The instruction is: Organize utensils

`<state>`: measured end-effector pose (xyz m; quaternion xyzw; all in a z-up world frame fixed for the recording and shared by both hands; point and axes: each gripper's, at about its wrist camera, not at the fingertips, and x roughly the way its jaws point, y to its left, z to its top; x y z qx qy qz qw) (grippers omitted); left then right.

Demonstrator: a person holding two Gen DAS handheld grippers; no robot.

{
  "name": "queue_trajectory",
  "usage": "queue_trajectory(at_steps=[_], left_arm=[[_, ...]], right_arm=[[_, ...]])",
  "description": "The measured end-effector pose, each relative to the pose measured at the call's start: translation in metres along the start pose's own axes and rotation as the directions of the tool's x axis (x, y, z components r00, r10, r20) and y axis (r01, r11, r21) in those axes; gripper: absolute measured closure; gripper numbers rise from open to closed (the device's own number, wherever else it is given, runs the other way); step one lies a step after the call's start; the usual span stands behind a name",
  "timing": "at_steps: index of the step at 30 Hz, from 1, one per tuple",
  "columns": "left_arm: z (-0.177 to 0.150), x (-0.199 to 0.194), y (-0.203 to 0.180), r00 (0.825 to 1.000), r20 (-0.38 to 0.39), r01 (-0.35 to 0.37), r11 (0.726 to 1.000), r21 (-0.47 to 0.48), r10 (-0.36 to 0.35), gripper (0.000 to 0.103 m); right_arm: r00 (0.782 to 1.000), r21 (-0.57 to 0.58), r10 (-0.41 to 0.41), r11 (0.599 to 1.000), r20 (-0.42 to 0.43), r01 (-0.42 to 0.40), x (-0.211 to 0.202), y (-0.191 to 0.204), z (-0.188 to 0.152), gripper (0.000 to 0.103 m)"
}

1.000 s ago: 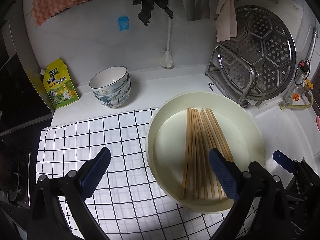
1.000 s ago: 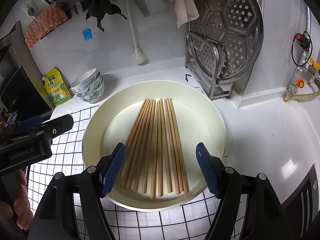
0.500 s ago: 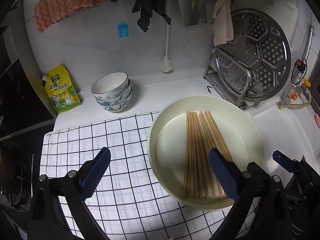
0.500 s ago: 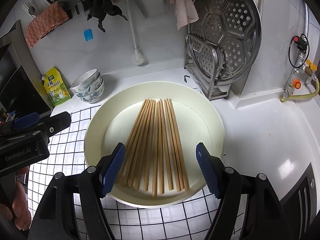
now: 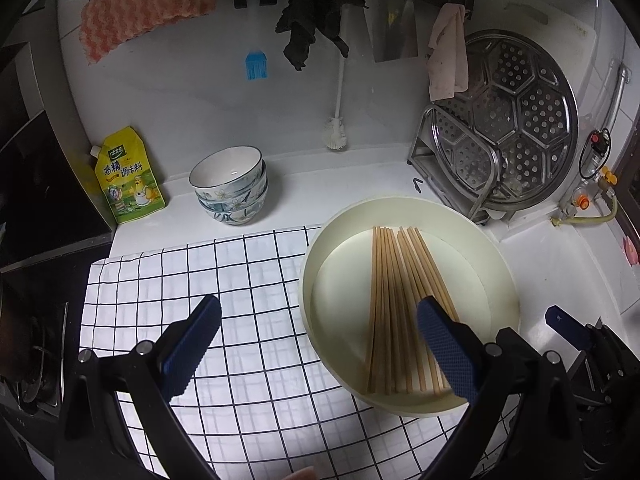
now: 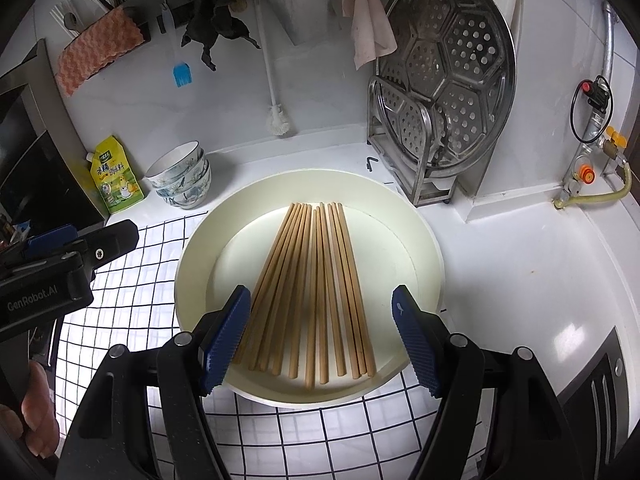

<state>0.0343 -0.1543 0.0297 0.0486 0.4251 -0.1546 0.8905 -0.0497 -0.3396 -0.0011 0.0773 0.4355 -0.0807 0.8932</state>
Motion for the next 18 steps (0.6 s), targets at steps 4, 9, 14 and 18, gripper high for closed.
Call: queue_trajectory(at_steps=[4, 9, 14, 18], left_arm=[[-0.0001, 0.0000, -0.0003, 1.000, -0.024, 0.019, 1.000, -0.006, -0.019, 0.006], [-0.0012, 0.0025, -0.0017, 0.999, -0.047, 0.023, 1.000, 0.001, -0.023, 0.006], [-0.0022, 0.0007, -0.0030, 0.999, -0.038, 0.035, 0.999, 0.016, -0.035, 0.006], [-0.0024, -0.0018, -0.0056, 0.999, -0.028, 0.032, 0.999, 0.031, -0.031, 0.006]], right_arm=[[1.000, 0.002, -0.002, 1.000, 0.004, 0.002, -0.0031, 0.0019, -0.0011, 0.033], [1.000, 0.005, -0.003, 1.000, 0.005, 0.003, -0.0036, 0.0017, -0.0012, 0.033], [1.000, 0.012, -0.008, 1.000, 0.005, 0.008, -0.0070, 0.0026, -0.0028, 0.033], [1.000, 0.012, -0.008, 1.000, 0.006, 0.008, -0.0072, 0.0023, -0.0027, 0.033]])
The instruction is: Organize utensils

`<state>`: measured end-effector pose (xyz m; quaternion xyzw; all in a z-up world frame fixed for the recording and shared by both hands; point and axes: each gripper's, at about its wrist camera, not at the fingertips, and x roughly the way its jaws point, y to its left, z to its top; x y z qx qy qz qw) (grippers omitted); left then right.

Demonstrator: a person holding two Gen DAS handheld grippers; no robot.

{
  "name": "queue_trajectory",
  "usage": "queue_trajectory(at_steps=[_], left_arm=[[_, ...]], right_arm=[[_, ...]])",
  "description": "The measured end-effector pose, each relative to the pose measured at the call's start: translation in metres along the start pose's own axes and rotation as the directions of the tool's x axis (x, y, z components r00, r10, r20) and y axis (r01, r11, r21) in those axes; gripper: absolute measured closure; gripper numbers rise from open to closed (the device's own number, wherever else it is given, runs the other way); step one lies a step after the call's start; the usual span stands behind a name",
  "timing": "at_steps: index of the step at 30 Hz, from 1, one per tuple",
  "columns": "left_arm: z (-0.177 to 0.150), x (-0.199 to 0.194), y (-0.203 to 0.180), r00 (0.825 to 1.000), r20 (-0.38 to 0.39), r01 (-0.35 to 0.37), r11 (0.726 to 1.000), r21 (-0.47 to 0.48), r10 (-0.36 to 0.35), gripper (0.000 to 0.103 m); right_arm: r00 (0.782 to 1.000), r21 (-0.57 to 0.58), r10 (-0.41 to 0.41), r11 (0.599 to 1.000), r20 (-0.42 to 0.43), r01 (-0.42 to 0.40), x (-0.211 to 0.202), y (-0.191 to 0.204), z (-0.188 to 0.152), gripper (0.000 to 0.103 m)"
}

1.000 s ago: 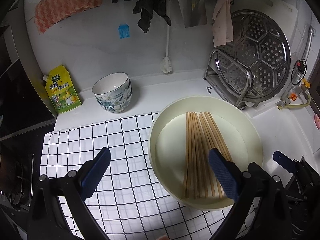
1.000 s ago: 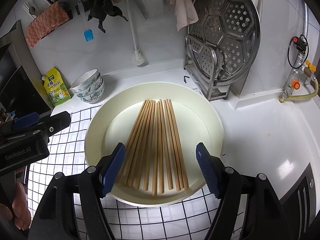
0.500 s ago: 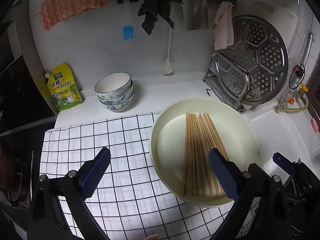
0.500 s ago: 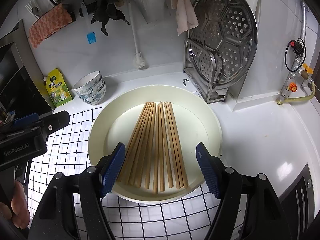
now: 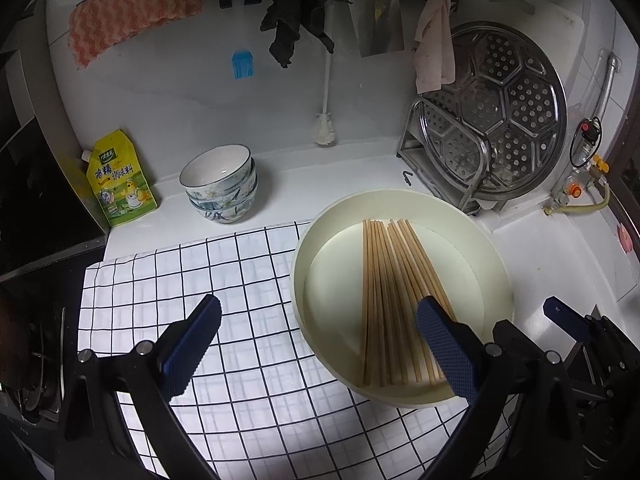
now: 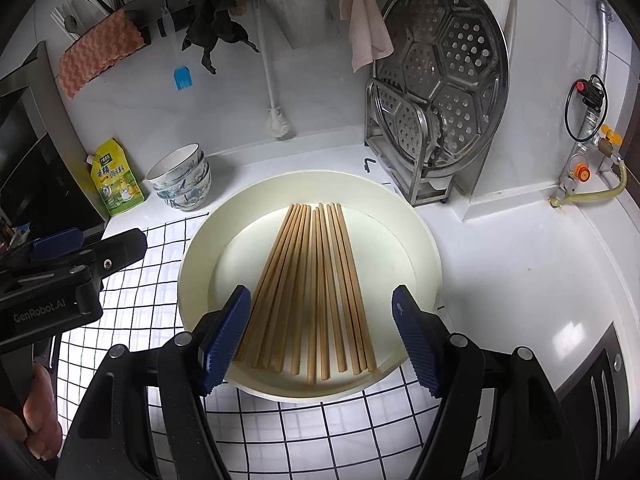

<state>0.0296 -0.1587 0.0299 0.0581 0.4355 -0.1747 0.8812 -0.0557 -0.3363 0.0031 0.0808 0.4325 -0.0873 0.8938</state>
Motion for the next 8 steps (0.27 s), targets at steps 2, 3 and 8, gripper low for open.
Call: queue_trajectory(at_steps=[2, 3, 8], left_arm=[[-0.0004, -0.0017, -0.0019, 1.000, 0.010, -0.017, 1.000, 0.012, 0.017, 0.006], [-0.0004, -0.0023, -0.0025, 1.000, 0.012, -0.015, 1.000, 0.018, 0.015, 0.006], [-0.0010, -0.0007, 0.0004, 1.000, -0.001, -0.010, 1.000, 0.011, 0.010, 0.006]], right_arm=[[1.000, 0.000, 0.000, 1.000, 0.000, 0.000, -0.0001, 0.0002, -0.0001, 0.033], [1.000, -0.001, -0.001, 1.000, 0.000, 0.001, -0.0002, 0.0007, -0.0001, 0.033], [1.000, 0.000, 0.000, 1.000, 0.001, 0.000, -0.0005, 0.0011, -0.0003, 0.033]])
